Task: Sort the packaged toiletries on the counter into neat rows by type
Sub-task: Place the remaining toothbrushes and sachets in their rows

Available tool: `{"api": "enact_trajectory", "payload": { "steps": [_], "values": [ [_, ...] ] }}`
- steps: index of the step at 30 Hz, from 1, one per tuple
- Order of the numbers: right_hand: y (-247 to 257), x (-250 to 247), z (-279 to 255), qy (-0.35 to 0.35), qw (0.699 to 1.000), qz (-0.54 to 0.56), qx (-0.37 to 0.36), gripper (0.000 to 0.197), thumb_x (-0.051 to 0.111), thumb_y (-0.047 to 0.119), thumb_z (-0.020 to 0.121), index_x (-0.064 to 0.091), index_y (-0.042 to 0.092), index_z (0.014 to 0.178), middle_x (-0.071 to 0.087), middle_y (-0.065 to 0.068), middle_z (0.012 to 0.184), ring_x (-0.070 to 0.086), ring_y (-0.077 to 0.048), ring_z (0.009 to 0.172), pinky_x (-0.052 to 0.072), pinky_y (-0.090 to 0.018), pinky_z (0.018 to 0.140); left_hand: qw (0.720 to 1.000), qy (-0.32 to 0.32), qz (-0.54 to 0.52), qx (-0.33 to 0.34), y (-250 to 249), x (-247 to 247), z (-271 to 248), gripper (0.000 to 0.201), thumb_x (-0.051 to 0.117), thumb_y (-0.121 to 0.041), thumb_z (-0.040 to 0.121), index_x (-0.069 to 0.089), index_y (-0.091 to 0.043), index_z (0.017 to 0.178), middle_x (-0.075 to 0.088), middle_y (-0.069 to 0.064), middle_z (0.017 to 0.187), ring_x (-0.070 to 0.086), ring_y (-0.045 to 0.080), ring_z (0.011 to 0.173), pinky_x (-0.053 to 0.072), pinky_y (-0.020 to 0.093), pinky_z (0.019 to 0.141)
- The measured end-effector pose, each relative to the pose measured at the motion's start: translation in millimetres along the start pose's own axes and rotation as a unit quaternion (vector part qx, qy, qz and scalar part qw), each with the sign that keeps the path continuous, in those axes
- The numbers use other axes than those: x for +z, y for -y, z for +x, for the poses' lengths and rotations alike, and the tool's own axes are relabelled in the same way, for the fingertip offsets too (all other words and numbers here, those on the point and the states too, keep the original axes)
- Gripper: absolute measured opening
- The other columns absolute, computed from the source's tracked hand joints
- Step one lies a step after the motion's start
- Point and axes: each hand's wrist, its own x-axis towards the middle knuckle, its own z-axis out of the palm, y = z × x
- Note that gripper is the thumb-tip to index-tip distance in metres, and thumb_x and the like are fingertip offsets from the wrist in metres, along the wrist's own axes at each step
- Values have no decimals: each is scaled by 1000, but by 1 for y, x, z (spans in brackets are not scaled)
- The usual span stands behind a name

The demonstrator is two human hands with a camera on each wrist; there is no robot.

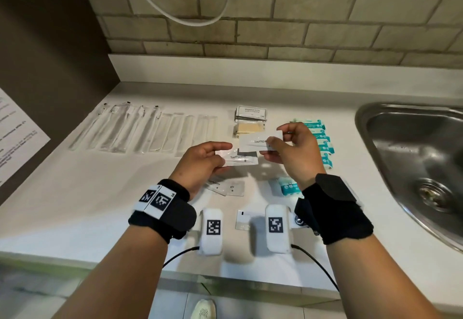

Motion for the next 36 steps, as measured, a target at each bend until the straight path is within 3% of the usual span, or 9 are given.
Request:
{"api": "enact_trajectory", "payload": {
  "steps": [5, 9, 12, 15, 19, 22, 25, 31, 36],
  "values": [
    [-5, 5, -8, 14, 1000, -20, 14, 23, 65, 0, 87, 49, 17, 89, 54, -7, 92, 69, -29, 63, 60, -37, 67, 997, -5, -71, -10, -3, 5, 0, 33, 51, 12, 89, 62, -14, 106, 51, 2, 67, 64, 26, 73, 56, 22, 63],
    [-8, 6, -8, 6, 996, -92, -9, 26, 69, 6, 85, 48, 22, 83, 57, -10, 92, 64, -19, 56, 53, -28, 55, 995, -12, -101, -21, -8, 12, 1, 30, 47, 11, 90, 62, -13, 101, 64, 8, 82, 70, 16, 69, 58, 24, 65],
    [-11, 7, -8, -6, 989, -143, -21, 28, 74, 14, 81, 49, 27, 80, 60, -11, 92, 67, -27, 69, 56, -39, 69, 991, -20, -135, -10, -11, 23, -1, 21, 49, 5, 92, 65, -9, 94, 63, 13, 101, 65, 19, 88, 61, 26, 74],
    [-15, 8, -9, -9, 984, -178, -28, 25, 76, 20, 78, 52, 27, 82, 57, 3, 81, 67, -30, 85, 54, -37, 79, 993, -16, -115, 9, -8, 33, -2, 11, 60, -4, 92, 64, -10, 101, 64, 7, 94, 66, 13, 85, 60, 26, 76],
    [-15, 6, -13, -2, 972, -231, -49, 29, 74, 22, 80, 59, 12, 103, 53, 5, 82, 53, -14, 78, 39, -8, 59, 996, -31, -80, 26, -6, 40, -5, 22, 56, 3, 94, 57, -8, 113, 65, 6, 88, 69, 15, 78, 60, 25, 78],
    [-15, 2, -19, 13, 965, -256, -47, 39, 74, 26, 80, 56, 11, 111, 54, 0, 94, 51, -14, 83, 38, -21, 63, 996, -54, -64, 29, -7, 40, -10, 22, 50, 4, 96, 55, -9, 113, 63, 6, 97, 67, 15, 82, 59, 26, 80],
    [-15, -7, -28, 57, 955, -289, -29, 35, 72, 19, 80, 55, 8, 109, 54, -2, 94, 51, -15, 83, 38, -20, 61, 994, -99, -42, 34, -7, 29, -14, 23, 49, 3, 96, 54, -10, 114, 57, 2, 94, 65, 8, 74, 58, 30, 84],
    [-19, -9, -54, 272, 843, -462, 42, 47, 87, 22, 62, 64, 16, 102, 65, 0, 100, 63, -19, 91, 51, -31, 79, 992, -116, -9, 37, -2, -1, -25, 24, 49, 1, 96, 56, -12, 115, 51, 1, 92, 61, 10, 73, 57, 27, 83],
    [-28, 13, -62, 292, 767, -568, 53, 47, 79, 12, 63, 59, 23, 104, 63, 3, 101, 63, -19, 94, 55, -29, 83, 992, -119, -4, 31, 0, -21, -27, 25, 49, 1, 96, 56, -11, 117, 56, 1, 89, 62, 14, 78, 57, 24, 82]
  ]
}}
